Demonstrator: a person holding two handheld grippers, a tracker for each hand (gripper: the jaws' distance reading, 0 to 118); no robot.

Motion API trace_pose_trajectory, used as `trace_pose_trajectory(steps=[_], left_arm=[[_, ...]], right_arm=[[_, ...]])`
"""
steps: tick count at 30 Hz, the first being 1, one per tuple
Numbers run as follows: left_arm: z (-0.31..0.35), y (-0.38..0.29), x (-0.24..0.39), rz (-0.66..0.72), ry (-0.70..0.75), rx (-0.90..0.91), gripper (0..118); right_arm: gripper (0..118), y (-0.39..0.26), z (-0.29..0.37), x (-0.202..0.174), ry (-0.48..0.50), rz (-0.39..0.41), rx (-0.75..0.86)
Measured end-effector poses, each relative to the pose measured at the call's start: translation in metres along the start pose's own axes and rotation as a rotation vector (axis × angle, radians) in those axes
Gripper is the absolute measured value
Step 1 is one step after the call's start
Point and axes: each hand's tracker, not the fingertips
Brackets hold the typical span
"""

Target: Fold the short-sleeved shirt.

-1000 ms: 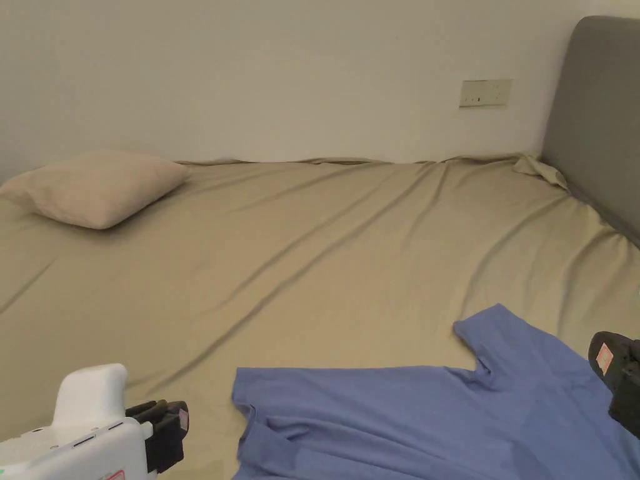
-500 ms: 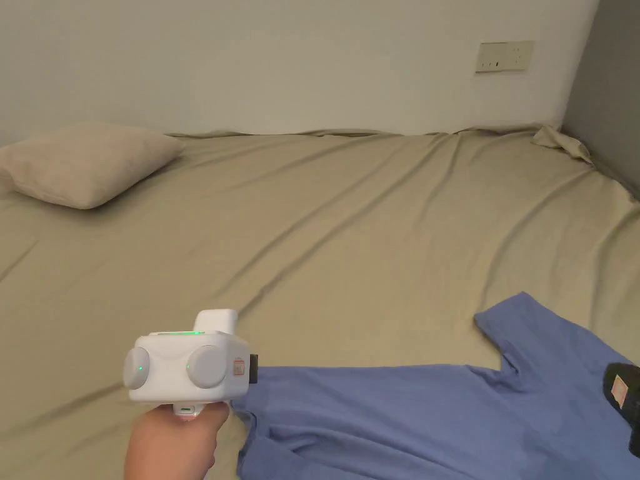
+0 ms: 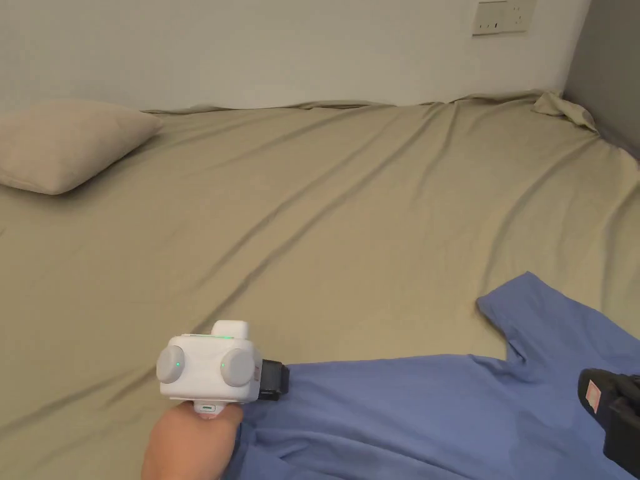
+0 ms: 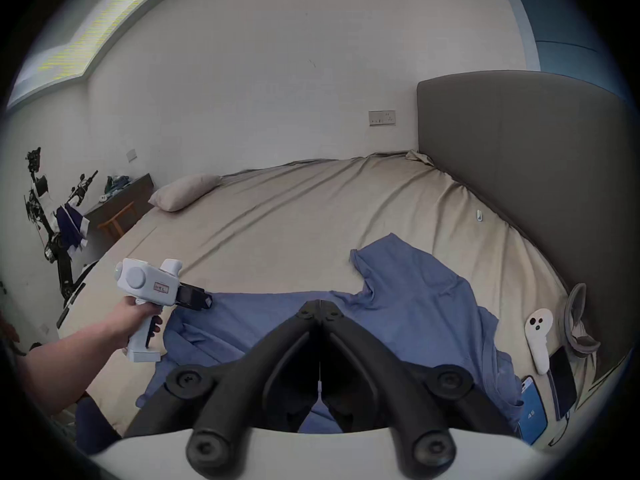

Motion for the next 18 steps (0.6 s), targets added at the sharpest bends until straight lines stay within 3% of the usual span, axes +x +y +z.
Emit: trace_pose_trajectory(steps=[2,3,6,7,9,11,14,17,18], left_arm=[[0.007,-0.002,-0.008,0.060,-0.019,0.009,117],[0.011,-0.004,-0.007,0.048,-0.021,0.019,108],[0.037,-0.007,-0.002,-0.022,0.007,0.102,35],[0.044,-0.009,-0.001,-0.032,0.016,0.107,2],[0.059,-0.015,-0.008,0.071,-0.131,0.148,1],[0.077,-0.015,-0.014,0.114,-0.118,0.221,1],[0.111,-0.018,-0.023,0.228,-0.264,0.319,1],[0.138,-0.019,-0.023,0.231,-0.352,0.360,1],[0.146,-0.019,-0.022,0.213,-0.366,0.359,1]], right_arm=[[3,-0.003,-0.001,0.001,-0.005,0.004,-0.012],[3,-0.004,-0.001,0.002,-0.010,0.004,-0.018],[3,-0.008,-0.002,0.009,-0.040,-0.009,-0.044],[3,-0.010,-0.003,0.011,-0.054,-0.014,-0.057],[3,-0.013,-0.008,0.020,-0.085,-0.028,-0.091],[3,-0.015,-0.013,0.032,-0.124,-0.037,-0.120],[3,-0.012,-0.021,0.057,-0.119,-0.054,-0.132],[3,0.005,-0.043,0.103,-0.093,-0.090,-0.155],[3,0.013,-0.058,0.123,-0.098,-0.066,-0.164]])
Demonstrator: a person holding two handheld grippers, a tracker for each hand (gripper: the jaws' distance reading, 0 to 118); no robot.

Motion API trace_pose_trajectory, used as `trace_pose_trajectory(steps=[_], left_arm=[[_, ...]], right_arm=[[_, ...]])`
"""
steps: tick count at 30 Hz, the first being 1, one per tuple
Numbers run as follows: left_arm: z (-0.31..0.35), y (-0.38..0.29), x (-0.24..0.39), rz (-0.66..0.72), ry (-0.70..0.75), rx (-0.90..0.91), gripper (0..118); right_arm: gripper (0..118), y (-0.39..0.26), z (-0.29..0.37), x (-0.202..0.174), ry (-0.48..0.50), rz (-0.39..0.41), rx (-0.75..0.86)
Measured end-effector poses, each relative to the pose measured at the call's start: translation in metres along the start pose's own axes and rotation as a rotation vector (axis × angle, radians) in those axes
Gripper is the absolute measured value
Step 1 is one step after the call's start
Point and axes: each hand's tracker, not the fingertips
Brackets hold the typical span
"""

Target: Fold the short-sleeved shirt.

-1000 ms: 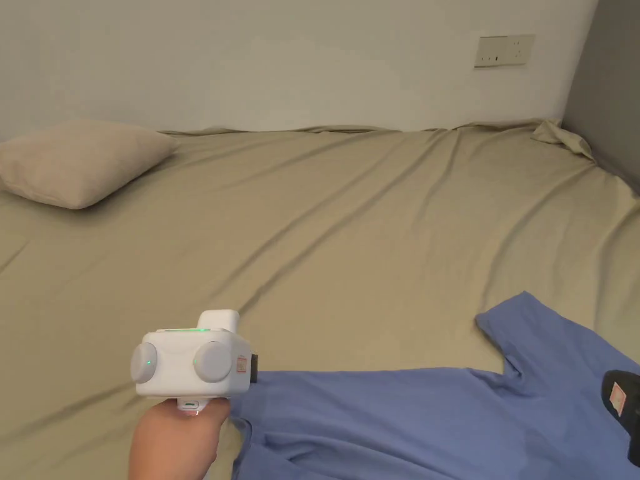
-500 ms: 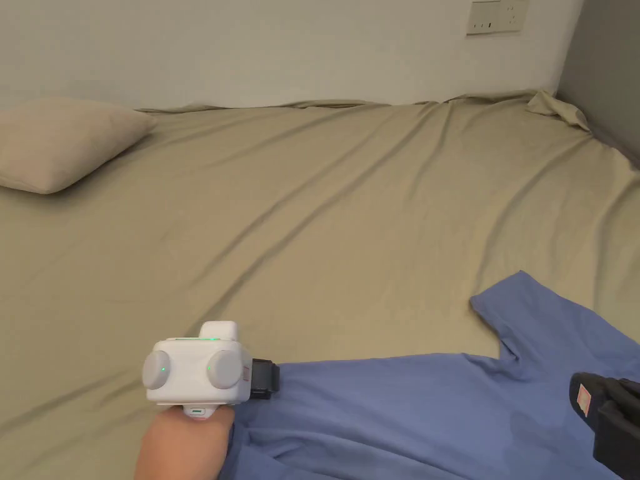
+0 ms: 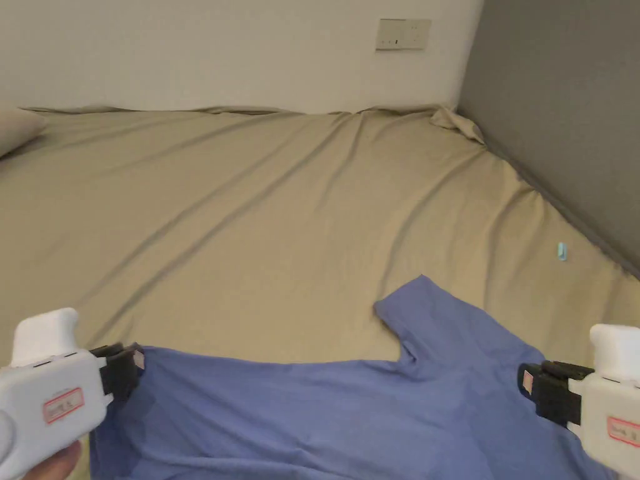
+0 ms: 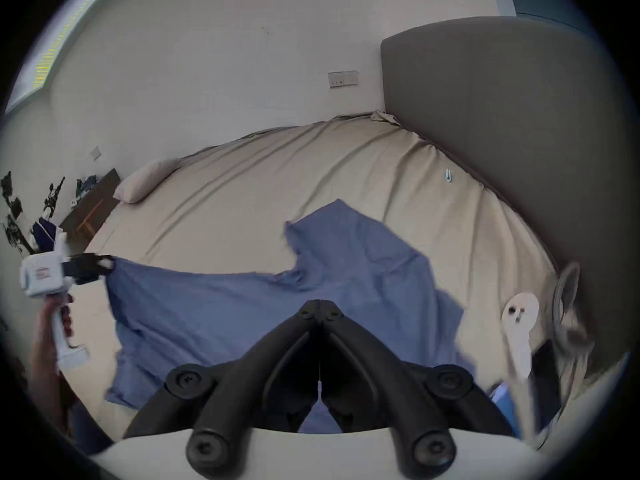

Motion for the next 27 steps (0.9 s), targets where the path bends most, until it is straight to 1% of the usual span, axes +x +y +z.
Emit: trace_pose_trajectory(steps=[1,2,3,4,5,6,7,8,10,13,14,15,16,17,18,19,20,21,22,23,24,25,26,27], left_arm=[[0.007,-0.002,0.012,-0.018,-0.008,-0.004,1],[0.012,-0.002,0.017,-0.051,0.002,0.007,1],[0.015,-0.003,0.020,-0.059,0.002,0.006,1],[0.017,-0.004,0.023,-0.067,0.005,0.007,1],[0.015,-0.003,0.023,-0.065,0.004,0.003,1],[0.015,-0.004,0.023,-0.058,0.001,-0.001,1],[0.015,-0.005,0.023,-0.047,-0.003,-0.005,1],[0.015,-0.006,0.023,-0.036,-0.004,-0.009,1],[0.013,-0.007,0.023,-0.036,0.004,-0.013,1],[0.011,-0.009,0.023,-0.041,0.015,-0.028,1],[0.011,-0.011,0.024,-0.035,0.010,-0.034,1],[0.010,-0.011,0.025,-0.032,0.011,-0.041,1],[0.010,-0.012,0.026,-0.029,0.011,-0.044,1],[0.009,-0.013,0.024,-0.026,0.011,-0.047,1],[0.009,-0.014,0.025,-0.025,0.013,-0.047,1],[0.010,-0.015,0.025,-0.021,0.013,-0.048,1],[0.011,-0.016,0.023,-0.007,0.006,-0.047,1],[0.013,-0.018,0.021,0.036,-0.034,-0.038,1],[0.015,-0.019,0.017,0.076,-0.076,-0.035,1],[0.017,-0.022,0.009,0.157,-0.181,-0.031,1],[0.019,-0.025,-0.001,0.293,-0.292,-0.007,1],[0.024,-0.028,-0.008,0.354,-0.318,0.013,1],[0.034,-0.028,-0.013,0.348,-0.272,0.045,1],[0.045,-0.023,-0.014,0.310,-0.226,0.068,1]], right_arm=[[3,0.012,-0.016,0.014,-0.011,0.039,-0.039],[3,0.025,-0.037,0.032,-0.044,0.044,-0.084],[10,0.036,-0.058,0.048,-0.065,0.058,-0.125],[40,0.045,-0.078,0.063,-0.077,0.060,-0.147],[80,0.051,-0.097,0.075,-0.095,0.063,-0.181],[109,0.053,-0.117,0.084,-0.142,0.068,-0.260],[115,0.054,-0.131,0.090,-0.177,0.082,-0.312],[113,0.053,-0.145,0.094,-0.205,0.114,-0.341],[113,0.049,-0.164,0.099,-0.258,0.139,-0.393],[113,0.036,-0.187,0.103,-0.262,0.175,-0.486],[110,0.033,-0.193,0.103,-0.283,0.180,-0.517],[102,0.029,-0.195,0.101,-0.279,0.179,-0.525],[77,0.029,-0.190,0.099,-0.265,0.170,-0.510],[51,0.031,-0.185,0.096,-0.246,0.117,-0.497],[15,0.033,-0.178,0.091,-0.221,0.067,-0.465],[4,0.033,-0.171,0.086,-0.205,0.073,-0.427],[4,0.033,-0.161,0.080,-0.165,0.112,-0.401],[4,0.034,-0.149,0.074,-0.142,0.126,-0.368],[4,0.034,-0.136,0.072,-0.084,0.090,-0.318],[4,0.036,-0.120,0.071,0.000,0.023,-0.268],[4,0.035,-0.100,0.065,0.056,-0.028,-0.210],[4,0.038,-0.084,0.063,0.096,-0.053,-0.157],[4,0.043,-0.061,0.059,0.112,-0.063,-0.070],[4,0.050,-0.041,0.054,0.133,-0.049,-0.009]])
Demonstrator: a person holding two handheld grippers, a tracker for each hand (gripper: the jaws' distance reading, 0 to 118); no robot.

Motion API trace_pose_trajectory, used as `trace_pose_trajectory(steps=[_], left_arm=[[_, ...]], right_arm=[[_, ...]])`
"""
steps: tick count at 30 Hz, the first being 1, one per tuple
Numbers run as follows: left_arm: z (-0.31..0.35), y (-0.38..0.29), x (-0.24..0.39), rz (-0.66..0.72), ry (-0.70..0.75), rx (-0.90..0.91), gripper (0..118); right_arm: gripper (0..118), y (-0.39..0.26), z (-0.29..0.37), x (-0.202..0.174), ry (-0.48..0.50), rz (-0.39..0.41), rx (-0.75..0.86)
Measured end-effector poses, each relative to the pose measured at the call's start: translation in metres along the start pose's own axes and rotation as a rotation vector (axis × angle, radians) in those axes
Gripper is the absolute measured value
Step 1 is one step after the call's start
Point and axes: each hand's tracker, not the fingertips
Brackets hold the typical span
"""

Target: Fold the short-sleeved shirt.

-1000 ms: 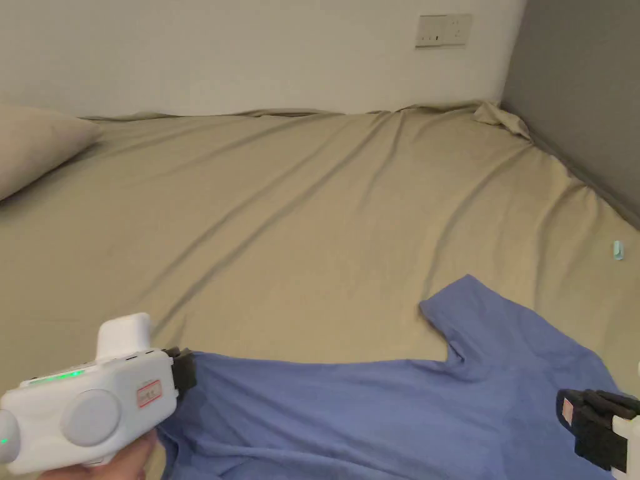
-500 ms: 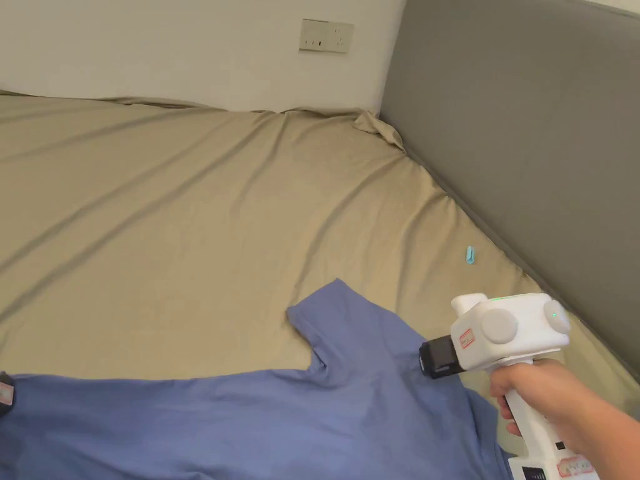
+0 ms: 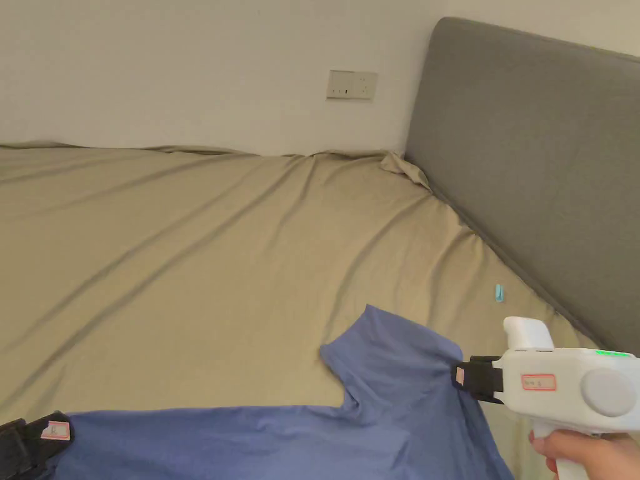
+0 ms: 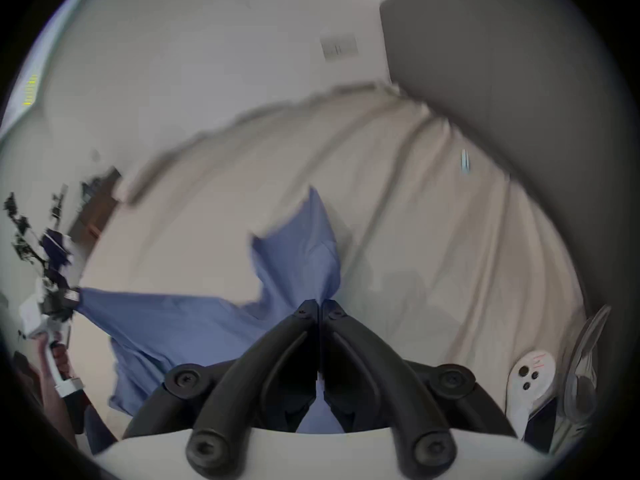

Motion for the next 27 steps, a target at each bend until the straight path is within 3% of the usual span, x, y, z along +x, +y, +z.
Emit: trace_pose_trajectory(steps=[3,5,10,13,19,27], left_arm=[[0.026,0.031,0.010,-0.026,-0.025,0.038,1],[0.042,0.065,0.020,-0.010,-0.052,0.084,1],[0.079,0.159,0.050,-0.165,0.061,0.200,1],[0.102,0.210,0.065,-0.176,0.090,0.253,1],[0.132,0.302,0.127,-0.307,0.138,0.329,1],[0.126,0.409,0.165,-0.339,0.187,0.334,1]], right_arm=[[4,0.033,0.052,-0.030,-0.006,0.074,0.135],[4,0.061,0.081,-0.062,-0.103,0.184,0.196],[4,0.130,0.129,-0.120,-0.298,0.356,0.317],[4,0.171,0.146,-0.139,-0.311,0.312,0.331],[4,0.258,0.165,-0.190,-0.332,0.341,0.365],[4,0.366,0.157,-0.233,-0.398,0.313,0.373]])
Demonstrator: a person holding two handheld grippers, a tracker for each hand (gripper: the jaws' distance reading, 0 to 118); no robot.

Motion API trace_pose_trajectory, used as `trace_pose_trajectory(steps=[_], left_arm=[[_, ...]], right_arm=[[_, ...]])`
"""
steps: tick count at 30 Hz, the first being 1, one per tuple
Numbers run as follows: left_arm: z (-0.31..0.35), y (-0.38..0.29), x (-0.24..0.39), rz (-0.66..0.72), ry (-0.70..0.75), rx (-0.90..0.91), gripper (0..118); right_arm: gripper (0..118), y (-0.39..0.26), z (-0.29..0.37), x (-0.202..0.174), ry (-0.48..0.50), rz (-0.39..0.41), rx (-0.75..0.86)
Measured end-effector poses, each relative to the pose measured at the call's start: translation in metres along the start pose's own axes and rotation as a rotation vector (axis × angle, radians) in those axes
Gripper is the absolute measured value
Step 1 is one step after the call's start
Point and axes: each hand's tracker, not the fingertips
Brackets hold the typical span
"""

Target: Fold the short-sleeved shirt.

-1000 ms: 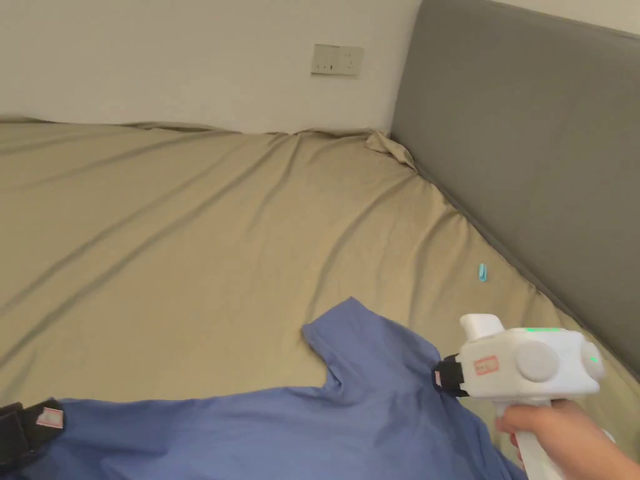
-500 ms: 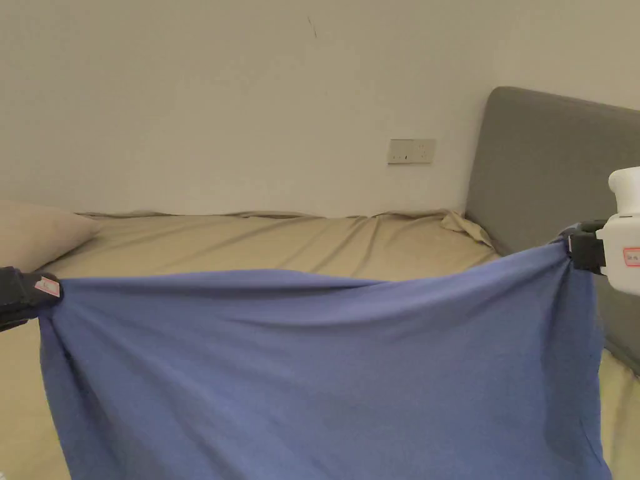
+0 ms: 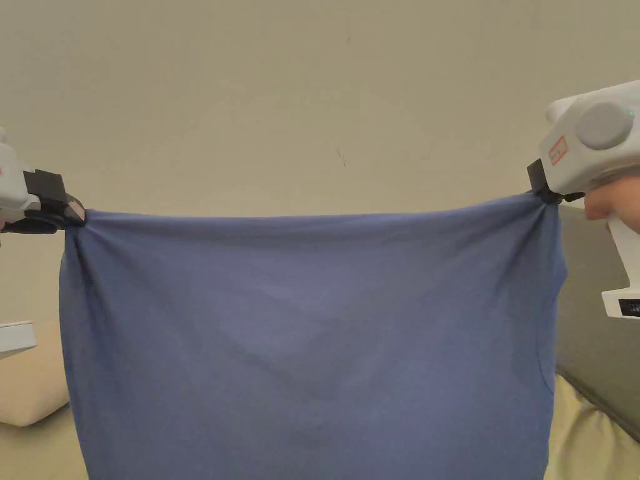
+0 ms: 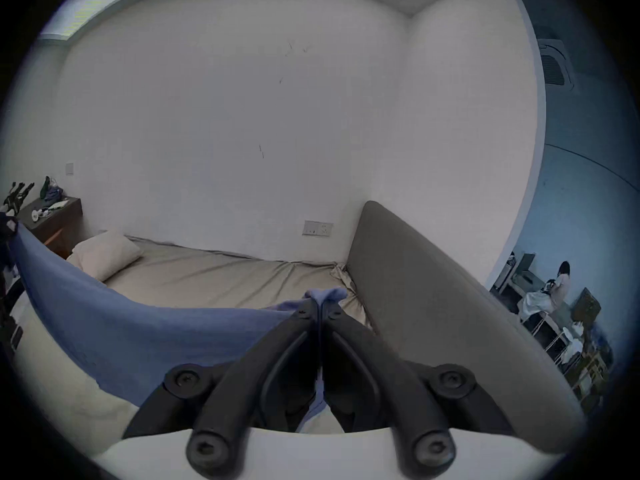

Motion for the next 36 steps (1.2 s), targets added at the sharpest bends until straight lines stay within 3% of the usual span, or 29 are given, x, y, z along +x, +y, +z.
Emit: trace_pose_trajectory(steps=[8,14,19,27,32,36], left_arm=[[-0.055,0.035,0.005,-0.040,0.084,0.005,1],[-0.101,0.019,-0.018,0.045,0.124,-0.031,1],[-0.129,-0.015,-0.035,0.027,0.139,-0.077,1],[-0.196,-0.139,-0.073,0.088,0.153,-0.263,1],[-0.214,-0.239,-0.092,0.173,0.141,-0.384,1],[-0.185,-0.301,-0.103,0.256,0.084,-0.445,1]], right_arm=[[4,0.047,-0.038,-0.028,-0.019,-0.030,-0.012],[4,0.029,-0.079,-0.048,-0.008,-0.023,-0.044],[4,-0.004,-0.113,-0.061,0.016,0.014,-0.080],[4,-0.129,-0.177,-0.100,0.073,0.069,-0.241],[4,-0.235,-0.199,-0.122,0.146,0.032,-0.355],[4,-0.308,-0.201,-0.115,0.202,0.004,-0.425]])
